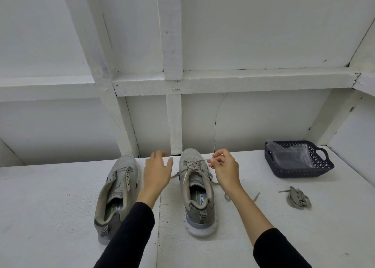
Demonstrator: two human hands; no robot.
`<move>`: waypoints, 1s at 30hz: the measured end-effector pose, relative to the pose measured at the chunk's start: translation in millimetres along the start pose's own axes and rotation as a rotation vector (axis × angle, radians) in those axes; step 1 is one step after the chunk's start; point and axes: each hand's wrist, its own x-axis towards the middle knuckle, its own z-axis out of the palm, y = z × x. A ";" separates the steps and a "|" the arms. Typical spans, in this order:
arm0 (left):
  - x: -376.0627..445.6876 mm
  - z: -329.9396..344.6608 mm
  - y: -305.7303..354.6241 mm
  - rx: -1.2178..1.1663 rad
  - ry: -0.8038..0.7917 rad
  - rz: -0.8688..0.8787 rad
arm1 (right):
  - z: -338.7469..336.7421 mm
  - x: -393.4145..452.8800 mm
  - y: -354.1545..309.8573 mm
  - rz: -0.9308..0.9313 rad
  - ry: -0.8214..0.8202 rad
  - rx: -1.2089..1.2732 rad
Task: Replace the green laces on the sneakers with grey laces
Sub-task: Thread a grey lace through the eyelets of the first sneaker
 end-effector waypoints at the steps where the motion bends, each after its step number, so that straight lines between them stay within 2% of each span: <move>1: 0.2 2.5 4.0 -0.055 -0.029 0.078 | 0.5 -0.4 -0.5 -0.020 -0.003 -0.020; 4: -3.4 8.6 22.9 -0.226 -0.185 0.167 | 1.3 -1.6 -1.6 -0.071 -0.019 -0.052; 6: -5.6 11.3 34.3 -0.238 -0.244 0.183 | 1.3 -3.2 -3.3 -0.097 -0.042 -0.055; 12: -9.3 16.5 47.3 -0.214 -0.166 0.156 | -1.3 -7.1 -3.6 -0.066 -0.063 -0.080; 17: -13.3 16.4 43.5 -0.227 -0.170 0.105 | -1.9 -12.2 1.4 -0.024 -0.042 -0.138; 22: -16.3 12.9 42.7 -0.337 -0.151 0.057 | 3.9 -17.9 9.7 0.034 -0.225 -0.288; 26: -22.3 18.2 46.1 -0.283 -0.203 0.079 | 1.8 -19.5 22.8 0.150 -0.146 -0.140; 30: -28.7 21.1 49.2 -0.180 -0.260 0.138 | -3.7 -21.2 35.0 0.409 -0.138 0.270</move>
